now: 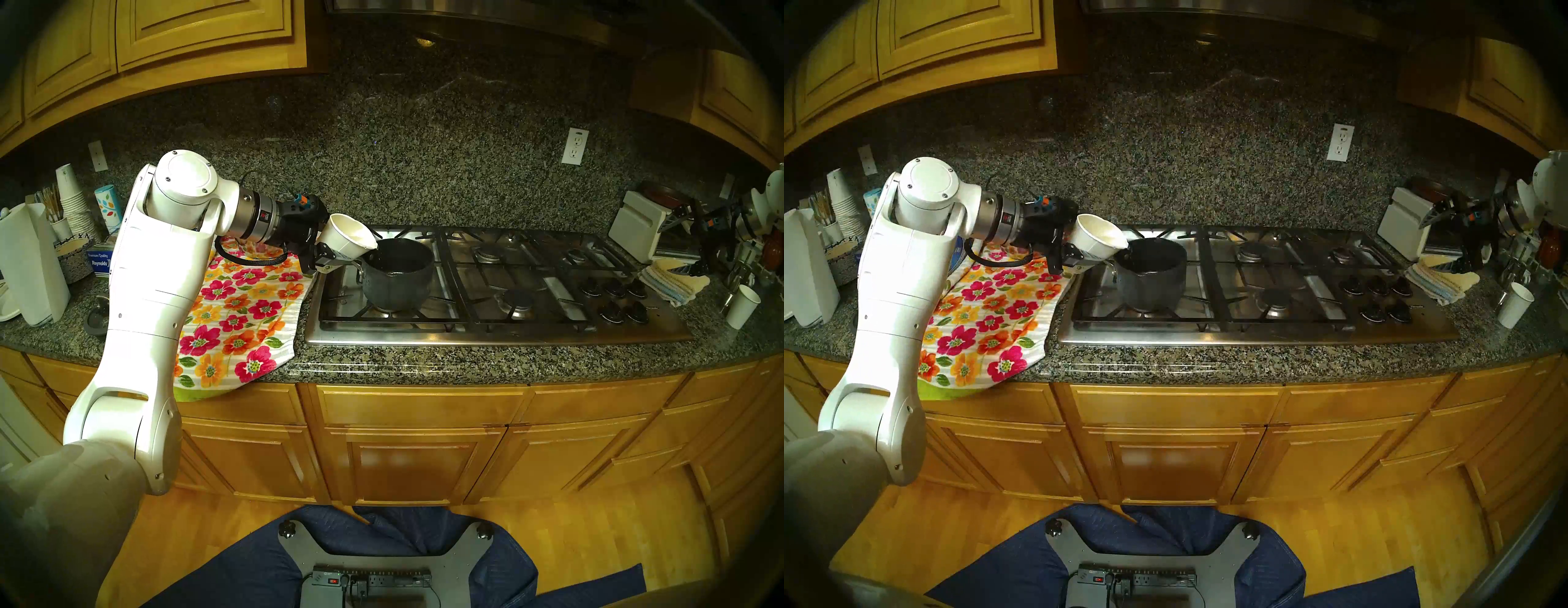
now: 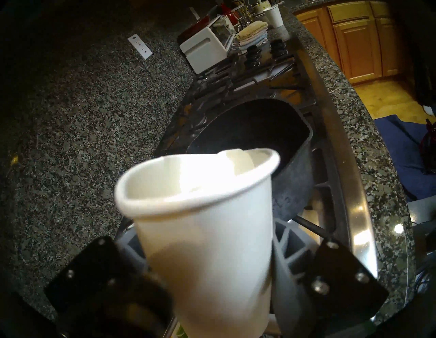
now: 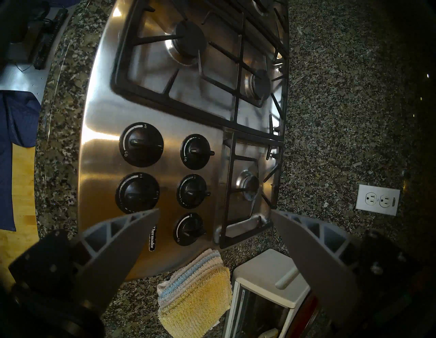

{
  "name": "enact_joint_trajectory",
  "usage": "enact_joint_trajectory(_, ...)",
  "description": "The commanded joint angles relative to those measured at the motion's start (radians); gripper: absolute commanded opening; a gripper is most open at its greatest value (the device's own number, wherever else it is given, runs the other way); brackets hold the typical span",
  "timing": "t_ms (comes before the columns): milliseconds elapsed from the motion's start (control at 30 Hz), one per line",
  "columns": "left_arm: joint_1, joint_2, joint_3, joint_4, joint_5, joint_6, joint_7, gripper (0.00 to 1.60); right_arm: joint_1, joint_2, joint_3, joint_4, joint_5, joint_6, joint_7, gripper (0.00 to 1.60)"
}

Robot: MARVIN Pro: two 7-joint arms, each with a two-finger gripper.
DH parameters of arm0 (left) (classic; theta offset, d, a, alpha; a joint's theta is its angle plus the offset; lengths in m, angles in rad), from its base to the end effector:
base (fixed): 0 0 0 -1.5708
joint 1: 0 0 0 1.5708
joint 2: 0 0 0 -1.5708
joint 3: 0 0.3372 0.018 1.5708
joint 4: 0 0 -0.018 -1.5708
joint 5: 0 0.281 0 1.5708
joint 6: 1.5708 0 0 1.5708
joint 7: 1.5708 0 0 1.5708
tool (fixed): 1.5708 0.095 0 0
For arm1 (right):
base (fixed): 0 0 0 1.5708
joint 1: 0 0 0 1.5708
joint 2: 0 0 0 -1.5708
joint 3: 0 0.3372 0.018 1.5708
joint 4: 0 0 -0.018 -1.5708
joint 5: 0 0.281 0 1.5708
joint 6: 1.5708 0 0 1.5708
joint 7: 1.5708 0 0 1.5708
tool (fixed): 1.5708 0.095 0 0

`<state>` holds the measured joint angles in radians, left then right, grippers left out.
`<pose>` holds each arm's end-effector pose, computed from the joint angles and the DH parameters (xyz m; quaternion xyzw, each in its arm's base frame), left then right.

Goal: Pick up the water cup, pour water into the pot, turn on the stove

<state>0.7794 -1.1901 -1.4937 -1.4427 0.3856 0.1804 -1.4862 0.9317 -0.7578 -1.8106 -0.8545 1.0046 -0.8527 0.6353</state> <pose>0.5158 0.0573 -0.1021 0.5906 -0.6432 0.4820 0.0714 0.4281 -0.4078 0.0679 0.5987 0.7173 0.2924 0.2039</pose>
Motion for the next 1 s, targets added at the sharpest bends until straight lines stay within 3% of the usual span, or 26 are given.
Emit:
enact_joint_trajectory(0,-0.093,0.026,0.020,0.004,-0.042,-0.003,0.003,0.55,0.026,-0.009,0.007,0.020,0.004,-0.001,-0.008,1.60)
enact_joint_trajectory(967,-0.223,0.062,0.146,0.130,-0.071,-0.093,0.003,0.55,0.026,-0.009,0.007,0.020,0.004,-0.001,-0.008,1.60)
